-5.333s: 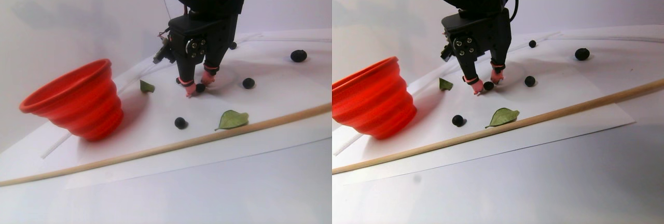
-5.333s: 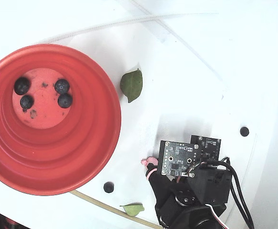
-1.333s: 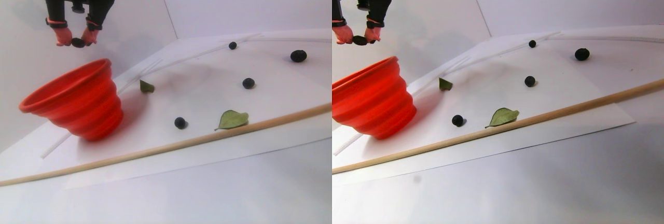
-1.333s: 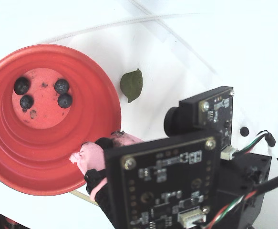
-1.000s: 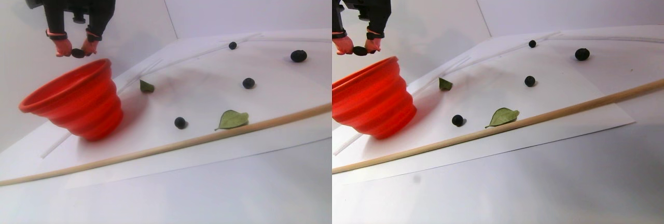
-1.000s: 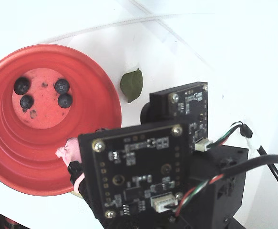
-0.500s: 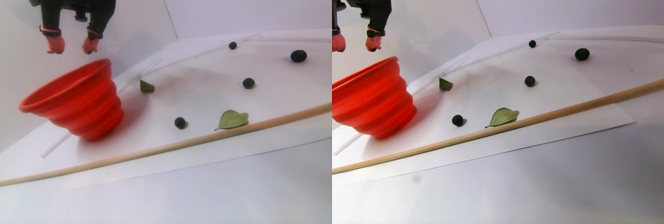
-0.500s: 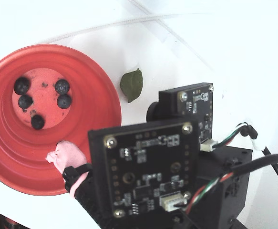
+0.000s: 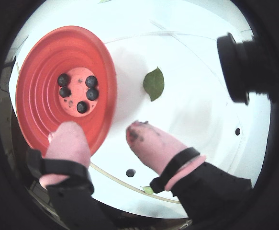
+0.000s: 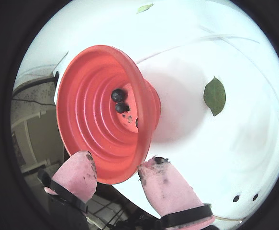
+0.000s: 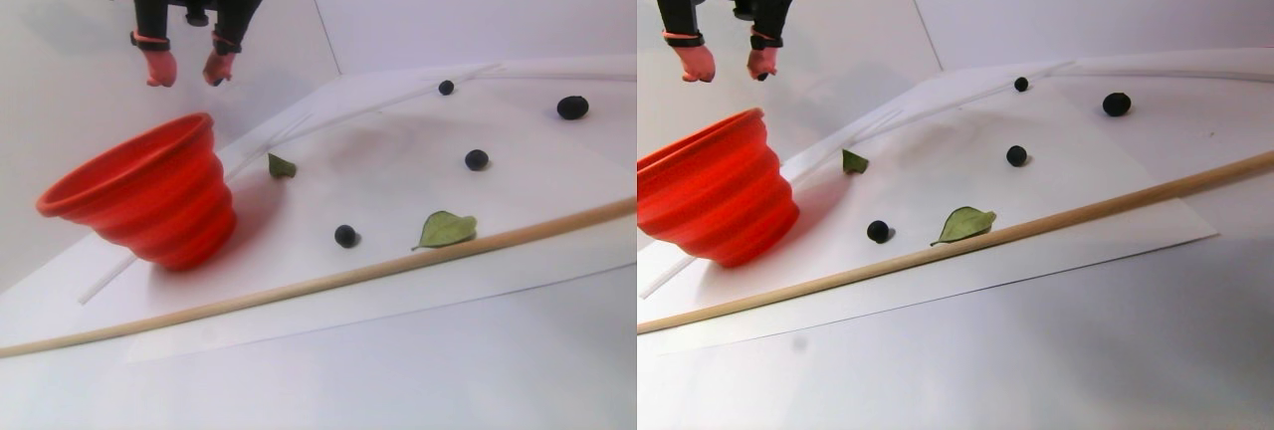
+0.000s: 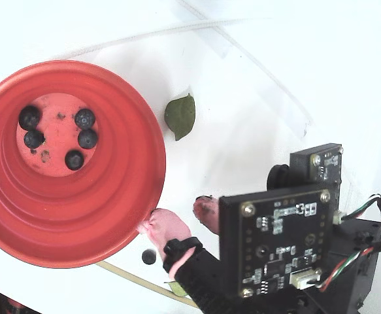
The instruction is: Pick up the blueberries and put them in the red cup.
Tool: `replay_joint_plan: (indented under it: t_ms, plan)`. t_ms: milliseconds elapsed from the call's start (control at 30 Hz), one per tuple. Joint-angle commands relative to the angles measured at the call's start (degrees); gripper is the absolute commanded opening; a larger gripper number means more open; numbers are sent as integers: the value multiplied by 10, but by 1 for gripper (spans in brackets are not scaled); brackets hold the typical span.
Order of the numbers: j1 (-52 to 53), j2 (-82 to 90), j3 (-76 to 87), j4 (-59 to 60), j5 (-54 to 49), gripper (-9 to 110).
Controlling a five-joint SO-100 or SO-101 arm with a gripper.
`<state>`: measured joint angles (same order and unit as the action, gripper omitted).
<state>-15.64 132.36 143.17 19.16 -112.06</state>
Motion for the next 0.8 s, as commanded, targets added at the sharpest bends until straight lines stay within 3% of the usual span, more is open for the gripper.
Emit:
replay_joint_plan:
  t_ms: [0,767]
  plan:
    - [11,54,-11,11,-18,17]
    - [126,109,57,47,-118,16]
